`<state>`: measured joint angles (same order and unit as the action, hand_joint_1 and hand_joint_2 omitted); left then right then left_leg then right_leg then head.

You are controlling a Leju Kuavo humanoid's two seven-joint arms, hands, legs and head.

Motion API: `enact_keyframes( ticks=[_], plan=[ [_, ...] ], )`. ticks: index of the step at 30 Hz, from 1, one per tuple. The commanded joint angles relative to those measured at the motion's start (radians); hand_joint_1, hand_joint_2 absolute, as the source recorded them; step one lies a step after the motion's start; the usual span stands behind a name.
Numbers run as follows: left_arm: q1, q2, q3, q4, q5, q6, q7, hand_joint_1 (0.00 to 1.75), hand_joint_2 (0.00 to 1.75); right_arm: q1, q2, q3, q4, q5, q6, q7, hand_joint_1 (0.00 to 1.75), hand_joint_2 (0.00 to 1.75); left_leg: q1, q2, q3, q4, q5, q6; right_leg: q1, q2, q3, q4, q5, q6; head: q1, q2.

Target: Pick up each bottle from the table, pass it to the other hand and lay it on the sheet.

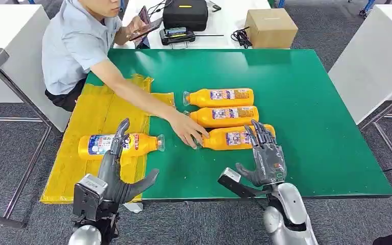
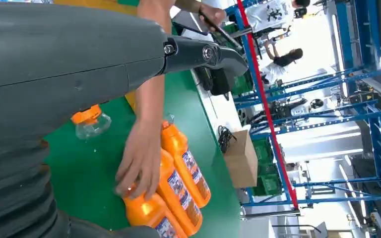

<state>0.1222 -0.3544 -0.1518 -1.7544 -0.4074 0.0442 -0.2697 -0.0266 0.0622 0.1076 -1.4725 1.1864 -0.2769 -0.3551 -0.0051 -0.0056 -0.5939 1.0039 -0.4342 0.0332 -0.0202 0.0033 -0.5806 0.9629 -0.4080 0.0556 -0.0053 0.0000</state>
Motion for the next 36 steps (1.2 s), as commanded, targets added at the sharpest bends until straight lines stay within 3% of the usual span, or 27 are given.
enact_keyframes(
  ticks=[1, 12, 36],
  plan=[
    [-0.021, 0.005, -0.015, 0.061, -0.003, -0.005, 0.006, 0.00, 1.75, -0.041, -0.030, 0.010, 0.110, 0.036, -0.003, 0.023, 0.00, 1.75, 0.000, 0.000, 0.002, -0.001, 0.000, -0.001, 0.000, 0.000, 0.002, -0.001, 0.000, -0.001, 0.000, 0.000],
    [0.006, 0.005, 0.008, 0.030, -0.011, -0.014, 0.016, 0.00, 1.75, -0.017, -0.074, 0.140, 0.060, 0.100, 0.127, 0.135, 0.00, 1.75, 0.001, 0.002, 0.004, 0.000, -0.002, -0.002, 0.001, 0.001, 0.004, -0.001, -0.001, -0.003, 0.000, 0.000],
    [0.030, 0.005, 0.017, 0.020, -0.027, -0.022, 0.022, 0.00, 1.75, -0.096, -0.150, 0.178, 0.199, 0.068, 0.299, 0.295, 0.00, 1.75, 0.001, 0.002, 0.004, 0.000, -0.002, -0.002, 0.001, 0.002, 0.004, -0.001, -0.001, -0.003, 0.000, 0.000]
  ],
)
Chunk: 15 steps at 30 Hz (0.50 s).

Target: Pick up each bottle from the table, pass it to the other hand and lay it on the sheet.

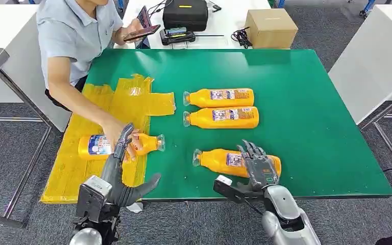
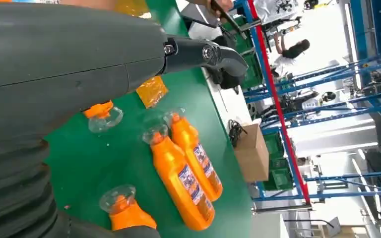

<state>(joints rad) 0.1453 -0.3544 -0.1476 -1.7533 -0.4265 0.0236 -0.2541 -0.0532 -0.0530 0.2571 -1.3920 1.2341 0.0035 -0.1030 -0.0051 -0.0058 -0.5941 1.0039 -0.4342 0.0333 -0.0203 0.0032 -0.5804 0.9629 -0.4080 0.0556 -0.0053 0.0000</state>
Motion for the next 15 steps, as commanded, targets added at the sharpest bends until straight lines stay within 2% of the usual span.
enact_keyframes(
  ticks=[1, 9, 15],
  plan=[
    [0.009, 0.005, 0.011, 0.019, -0.008, 0.001, 0.006, 0.00, 1.75, -0.075, -0.032, 0.023, 0.129, 0.037, 0.016, 0.058, 0.00, 1.75, 0.001, 0.002, 0.003, -0.001, -0.001, -0.001, 0.001, 0.001, 0.003, -0.001, 0.000, -0.002, 0.000, 0.000],
    [0.013, 0.005, 0.001, 0.018, -0.012, 0.003, 0.010, 0.00, 1.75, -0.092, -0.014, -0.021, 0.159, 0.100, 0.007, 0.091, 0.00, 1.75, 0.000, 0.002, 0.002, -0.001, -0.001, -0.001, 0.001, 0.001, 0.002, -0.001, 0.000, -0.002, 0.000, 0.000],
    [0.006, 0.005, -0.001, 0.025, -0.015, -0.006, 0.011, 0.00, 1.75, -0.090, -0.021, -0.068, 0.217, 0.065, 0.043, 0.073, 0.00, 1.75, 0.001, 0.001, 0.005, 0.000, -0.002, -0.002, 0.002, 0.000, 0.005, -0.001, -0.001, -0.003, 0.000, 0.000]
  ],
)
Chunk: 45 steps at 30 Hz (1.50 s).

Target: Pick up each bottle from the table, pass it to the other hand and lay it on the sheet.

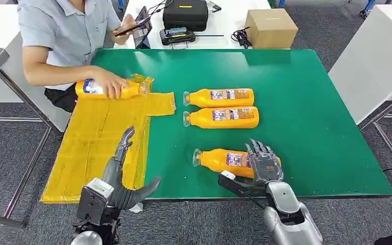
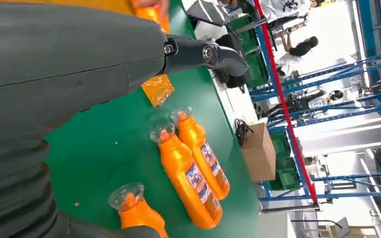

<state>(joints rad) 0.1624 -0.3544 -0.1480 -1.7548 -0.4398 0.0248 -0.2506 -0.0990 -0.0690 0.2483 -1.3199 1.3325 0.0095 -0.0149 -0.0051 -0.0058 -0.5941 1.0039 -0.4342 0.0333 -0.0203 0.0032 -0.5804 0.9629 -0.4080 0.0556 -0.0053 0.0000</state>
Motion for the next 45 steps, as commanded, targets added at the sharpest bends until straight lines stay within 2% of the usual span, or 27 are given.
enact_keyframes(
  ticks=[1, 5, 11, 12, 13, 21, 22, 29, 31, 32, 34, 37, 39, 40, 43, 45],
  plan=[
    [-0.012, 0.005, -0.001, 0.027, -0.001, -0.007, 0.008, 0.00, 1.75, -0.044, -0.005, -0.059, 0.145, -0.033, 0.037, -0.015, 0.00, 1.75, 0.001, 0.000, 0.003, -0.001, -0.001, -0.001, 0.001, 0.000, 0.003, -0.001, -0.001, -0.002, 0.000, 0.000],
    [-0.020, 0.010, -0.005, 0.042, 0.001, -0.016, 0.005, 0.00, 1.75, -0.052, -0.021, -0.072, 0.199, -0.071, 0.070, -0.018, 0.00, 1.75, 0.001, 0.000, 0.004, -0.001, 0.000, -0.001, 0.001, -0.001, 0.004, -0.002, 0.000, -0.002, 0.000, 0.000],
    [-0.051, 0.018, -0.016, 0.079, 0.012, -0.024, -0.004, 0.00, 1.75, -0.056, -0.091, -0.069, 0.307, -0.161, 0.114, -0.064, 0.00, 1.75, 0.001, -0.002, 0.007, -0.002, 0.000, -0.001, 0.001, -0.004, 0.008, -0.003, 0.000, -0.002, 0.000, 0.000],
    [-0.052, 0.018, -0.016, 0.080, 0.012, -0.024, -0.004, 0.00, 1.75, -0.055, -0.093, -0.069, 0.307, -0.163, 0.114, -0.064, 0.26, 1.75, 0.001, -0.003, 0.008, -0.001, 0.000, -0.001, 0.001, -0.004, 0.007, -0.003, 0.000, -0.001, 0.000, 0.000],
    [-0.054, 0.018, -0.015, 0.084, 0.013, -0.025, -0.005, 0.00, 1.75, -0.055, -0.098, -0.068, 0.307, -0.167, 0.116, -0.065, 1.45, 1.75, 0.002, -0.003, 0.009, -0.001, 0.000, -0.002, 0.002, -0.004, 0.009, -0.003, 0.000, -0.002, 0.000, 0.000],
    [-0.055, 0.018, -0.015, 0.087, 0.015, -0.025, -0.005, 0.00, 1.75, -0.055, -0.101, -0.063, 0.301, -0.175, 0.119, -0.066, 1.45, 1.75, 0.000, -0.003, 0.016, -0.002, -0.002, 0.000, 0.001, -0.003, 0.005, -0.004, -0.002, -0.001, 0.000, 0.000],
    [-0.055, 0.019, -0.015, 0.086, 0.018, -0.027, -0.007, 0.00, 1.75, -0.053, -0.104, -0.059, 0.295, -0.202, 0.134, -0.068, 1.75, 1.75, 0.000, -0.003, 0.017, -0.001, -0.002, 0.001, 0.000, -0.003, 0.006, -0.004, -0.002, -0.001, 0.000, 0.000],
    [-0.090, 0.024, -0.031, 0.128, 0.046, -0.044, -0.014, 0.00, 1.75, -0.006, -0.166, -0.084, 0.279, -0.422, 0.160, -0.154, 1.75, 1.75, 0.001, -0.008, 0.018, -0.002, -0.002, 0.000, 0.001, -0.008, 0.011, -0.005, -0.003, -0.001, 0.000, 0.000],
    [-0.094, 0.025, -0.039, 0.136, 0.046, -0.045, -0.014, 0.00, 1.75, 0.002, -0.164, -0.083, 0.265, -0.469, 0.154, -0.169, 1.75, 1.75, 0.000, -0.004, 0.018, -0.001, -0.003, 0.001, 0.001, -0.004, 0.010, -0.004, -0.003, 0.001, 0.000, 0.000],
    [-0.095, 0.025, -0.042, 0.140, 0.048, -0.044, -0.014, 0.00, 1.75, 0.010, -0.150, -0.092, 0.246, -0.510, 0.145, -0.194, 1.75, 1.75, 0.001, -0.006, 0.018, -0.002, -0.003, 0.000, 0.002, -0.007, 0.011, -0.005, -0.004, 0.000, 0.000, 0.000],
    [-0.099, 0.013, -0.032, 0.151, 0.087, -0.033, -0.023, 0.00, 1.75, 0.043, -0.120, -0.109, 0.176, -0.654, 0.168, -0.289, 1.64, 1.75, 0.001, -0.006, 0.018, -0.002, -0.003, 0.000, 0.002, -0.007, 0.012, -0.005, -0.004, -0.001, 0.000, 0.000],
    [-0.103, 0.013, -0.032, 0.156, 0.088, -0.032, -0.023, 0.00, 1.75, 0.057, -0.119, -0.101, 0.152, -0.660, 0.167, -0.286, 1.64, 1.75, 0.000, -0.003, 0.018, -0.001, -0.003, 0.001, 0.001, -0.004, 0.011, -0.004, -0.003, 0.001, 0.000, 0.000],
    [-0.103, 0.013, -0.032, 0.156, 0.088, -0.032, -0.023, 0.00, 1.75, 0.057, -0.119, -0.101, 0.152, -0.660, 0.167, -0.286, 1.64, 1.75, 0.001, -0.003, 0.017, -0.001, -0.004, 0.000, 0.002, -0.004, 0.017, -0.004, -0.003, 0.000, 0.000, 0.000],
    [-0.106, 0.005, -0.021, 0.156, 0.096, -0.013, -0.022, 0.00, 1.75, 0.069, -0.119, -0.099, 0.124, -0.699, 0.176, -0.311, 1.75, 1.75, 0.001, -0.003, 0.018, -0.002, -0.004, -0.001, 0.002, -0.004, 0.017, -0.004, -0.004, -0.001, 0.000, 0.000],
    [-0.112, 0.005, -0.011, 0.199, 0.200, 0.017, 0.036, 0.00, 1.75, 0.092, -0.053, -0.073, -0.013, -0.752, 0.174, -0.343, 1.75, 1.75, 0.001, 0.001, 0.017, -0.001, -0.004, 0.000, 0.001, -0.001, 0.015, -0.003, -0.003, 0.000, 0.000, 0.000],
    [-0.123, 0.005, 0.001, 0.305, 0.326, -0.030, 0.081, 0.00, 1.75, 0.039, 0.016, -0.025, -0.056, -0.776, 0.177, -0.356, 1.75, 1.75, 0.001, 0.003, 0.017, -0.001, -0.004, 0.000, 0.001, 0.001, 0.014, -0.003, -0.002, 0.000, 0.000, 0.000]
  ],
)
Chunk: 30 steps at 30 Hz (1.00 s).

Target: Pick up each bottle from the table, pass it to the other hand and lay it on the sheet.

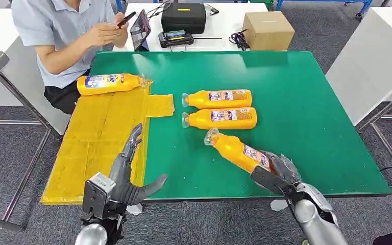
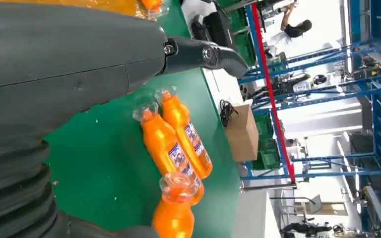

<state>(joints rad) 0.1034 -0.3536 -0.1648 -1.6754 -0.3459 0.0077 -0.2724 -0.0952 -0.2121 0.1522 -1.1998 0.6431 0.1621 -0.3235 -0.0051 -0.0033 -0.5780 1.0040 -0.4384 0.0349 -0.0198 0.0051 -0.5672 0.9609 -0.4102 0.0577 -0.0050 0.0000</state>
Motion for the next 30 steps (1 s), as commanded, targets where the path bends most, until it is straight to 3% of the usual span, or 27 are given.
enact_keyframes(
  ticks=[1, 4, 14, 19, 28, 30],
  plan=[
    [-0.072, 0.005, 0.021, 0.283, 0.267, -0.035, 0.106, 0.00, 1.75, 0.004, 0.185, 0.095, -0.177, -0.094, 0.023, -0.046, 1.75, 1.75, 0.001, 0.000, 0.000, -0.001, 0.000, -0.003, 0.001, -0.001, 0.001, -0.001, 0.000, -0.003, 0.000, 0.000],
    [-0.064, 0.008, 0.005, 0.423, 0.340, -0.069, 0.079, 0.00, 1.75, -0.054, 0.226, 0.159, -0.173, -0.101, -0.005, -0.040, 1.75, 1.75, 0.001, 0.009, 0.000, -0.002, 0.000, -0.004, 0.001, 0.009, -0.002, 0.000, 0.002, -0.004, -0.001, 0.000],
    [-0.110, 0.024, -0.023, 0.497, 0.439, -0.120, 0.086, 0.00, 1.75, -0.119, 0.243, 0.245, -0.108, -0.142, -0.003, -0.067, 1.75, 1.75, 0.001, 0.000, -0.008, -0.001, 0.003, -0.003, 0.000, 0.000, -0.006, 0.002, 0.001, -0.004, -0.001, 0.000],
    [-0.163, 0.033, -0.066, 0.585, 0.549, -0.196, 0.073, 0.00, 1.75, -0.213, 0.282, 0.329, -0.009, -0.169, 0.009, -0.079, 1.75, 1.75, 0.000, 0.001, -0.011, -0.001, 0.003, -0.003, -0.001, 0.001, -0.009, 0.002, 0.002, -0.004, -0.001, 0.000],
    [-0.189, 0.021, -0.058, 0.541, 0.610, -0.206, 0.005, 0.00, 1.75, -0.257, 0.314, 0.404, 0.127, -0.164, -0.002, -0.064, 1.75, 1.75, 0.001, 0.000, -0.011, 0.000, 0.003, -0.004, 0.001, 0.000, -0.009, 0.002, 0.002, -0.004, -0.001, 0.000],
    [-0.202, 0.015, -0.041, 0.494, 0.610, -0.198, -0.002, 0.00, 1.75, -0.251, 0.299, 0.422, 0.143, -0.156, -0.013, -0.064, 1.68, 1.75, 0.002, 0.000, -0.010, 0.000, 0.003, -0.004, 0.001, 0.000, -0.008, 0.003, 0.001, -0.005, -0.001, 0.000]
  ],
)
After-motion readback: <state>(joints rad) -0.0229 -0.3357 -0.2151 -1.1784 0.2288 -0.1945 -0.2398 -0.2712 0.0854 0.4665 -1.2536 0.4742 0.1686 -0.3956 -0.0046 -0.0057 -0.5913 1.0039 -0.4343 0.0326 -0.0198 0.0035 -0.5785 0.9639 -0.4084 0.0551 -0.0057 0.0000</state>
